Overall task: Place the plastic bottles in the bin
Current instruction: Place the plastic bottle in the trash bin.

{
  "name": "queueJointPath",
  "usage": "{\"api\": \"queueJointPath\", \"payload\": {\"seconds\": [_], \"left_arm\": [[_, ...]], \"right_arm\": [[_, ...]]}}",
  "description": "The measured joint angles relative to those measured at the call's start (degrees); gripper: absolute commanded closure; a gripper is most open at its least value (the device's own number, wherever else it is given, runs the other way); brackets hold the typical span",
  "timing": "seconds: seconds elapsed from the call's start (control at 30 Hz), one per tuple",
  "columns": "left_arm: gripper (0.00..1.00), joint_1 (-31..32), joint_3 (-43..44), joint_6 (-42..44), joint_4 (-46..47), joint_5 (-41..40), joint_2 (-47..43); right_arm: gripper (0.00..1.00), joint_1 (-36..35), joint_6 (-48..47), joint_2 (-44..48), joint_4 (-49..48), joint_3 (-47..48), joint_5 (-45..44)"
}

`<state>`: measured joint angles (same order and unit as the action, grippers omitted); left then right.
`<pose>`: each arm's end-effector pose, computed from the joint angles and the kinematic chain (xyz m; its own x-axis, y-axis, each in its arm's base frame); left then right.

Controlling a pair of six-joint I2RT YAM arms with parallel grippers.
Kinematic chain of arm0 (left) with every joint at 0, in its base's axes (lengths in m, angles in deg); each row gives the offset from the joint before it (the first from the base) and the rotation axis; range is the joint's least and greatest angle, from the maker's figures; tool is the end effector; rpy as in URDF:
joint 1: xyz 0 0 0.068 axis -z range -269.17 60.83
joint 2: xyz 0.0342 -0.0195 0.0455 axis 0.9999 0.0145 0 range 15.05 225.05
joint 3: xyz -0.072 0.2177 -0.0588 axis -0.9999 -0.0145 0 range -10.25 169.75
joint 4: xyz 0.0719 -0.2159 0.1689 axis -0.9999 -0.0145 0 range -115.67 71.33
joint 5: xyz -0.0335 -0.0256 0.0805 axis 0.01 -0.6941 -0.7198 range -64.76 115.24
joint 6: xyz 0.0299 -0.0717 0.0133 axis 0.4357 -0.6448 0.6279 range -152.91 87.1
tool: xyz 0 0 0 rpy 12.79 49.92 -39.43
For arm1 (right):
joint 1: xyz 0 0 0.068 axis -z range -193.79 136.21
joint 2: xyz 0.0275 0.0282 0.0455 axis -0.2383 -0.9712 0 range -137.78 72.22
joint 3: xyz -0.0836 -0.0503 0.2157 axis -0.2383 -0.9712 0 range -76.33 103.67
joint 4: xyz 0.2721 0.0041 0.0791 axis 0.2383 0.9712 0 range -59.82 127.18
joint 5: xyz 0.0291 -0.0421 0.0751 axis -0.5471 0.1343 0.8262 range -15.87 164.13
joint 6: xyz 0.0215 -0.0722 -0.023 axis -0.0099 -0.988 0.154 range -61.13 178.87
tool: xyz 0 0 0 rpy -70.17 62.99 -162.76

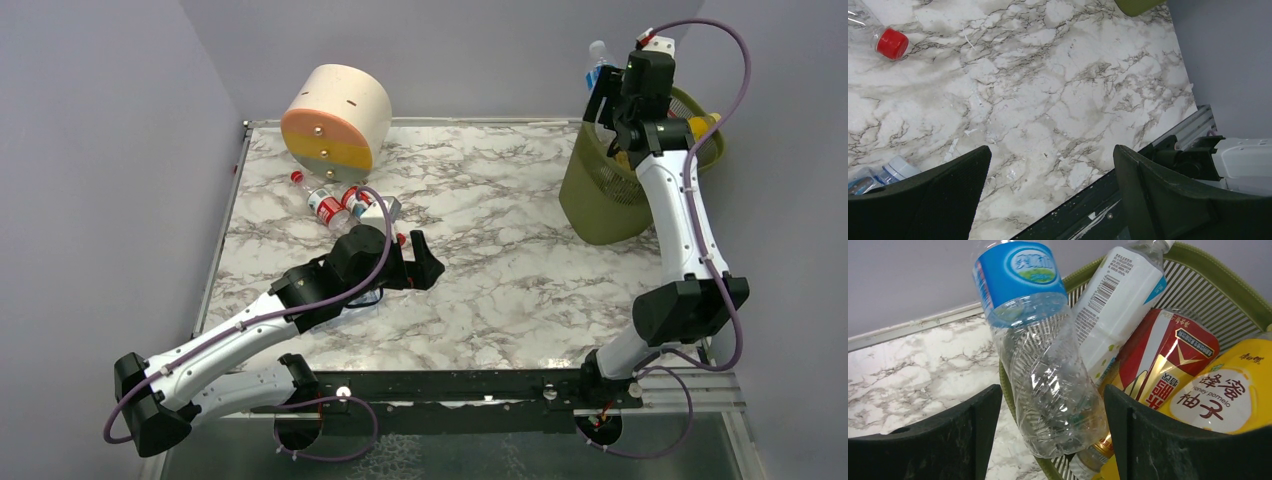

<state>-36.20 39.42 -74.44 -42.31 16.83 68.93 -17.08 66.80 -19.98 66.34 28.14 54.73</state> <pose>0.1783 -0.2200 0.2708 -0.6828 -0.1842 -0.7070 0.3463 0.7705 -0.5352 0.4046 0.0009 0.3998 -0.3661 0.1091 -0.9242 0.3024 0.9531 -0.0073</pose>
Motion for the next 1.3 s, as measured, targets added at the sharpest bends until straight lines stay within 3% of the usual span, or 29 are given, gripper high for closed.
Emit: {"api": "queueJointPath", "payload": {"seconds": [0.27,0.73,1.07,1.3], "left_arm": [[0.02,0.0,0.0,-0.02,-0.07,0.02,-0.44],[0.01,0.0,0.96,0.2,-2.91,-0.02,-0.42],[0.01,-0.02,4.76,0.44,-5.14,-1.4,1.33],[0.01,-1.27,7.34,0.39,-9.05,-4.7,3.45]], "right_arm": [[0.33,0.31,0.55,1.46,0.02,-0.79,0.0],[0.07,0.31,1.75,3.98,2.56,1.57,2.01],[0.04,0.31,3.06,11.8,3.85,4.2,9.03],[0.0,0.31,6.43,16.9,3.8,0.61,19.76]]}}
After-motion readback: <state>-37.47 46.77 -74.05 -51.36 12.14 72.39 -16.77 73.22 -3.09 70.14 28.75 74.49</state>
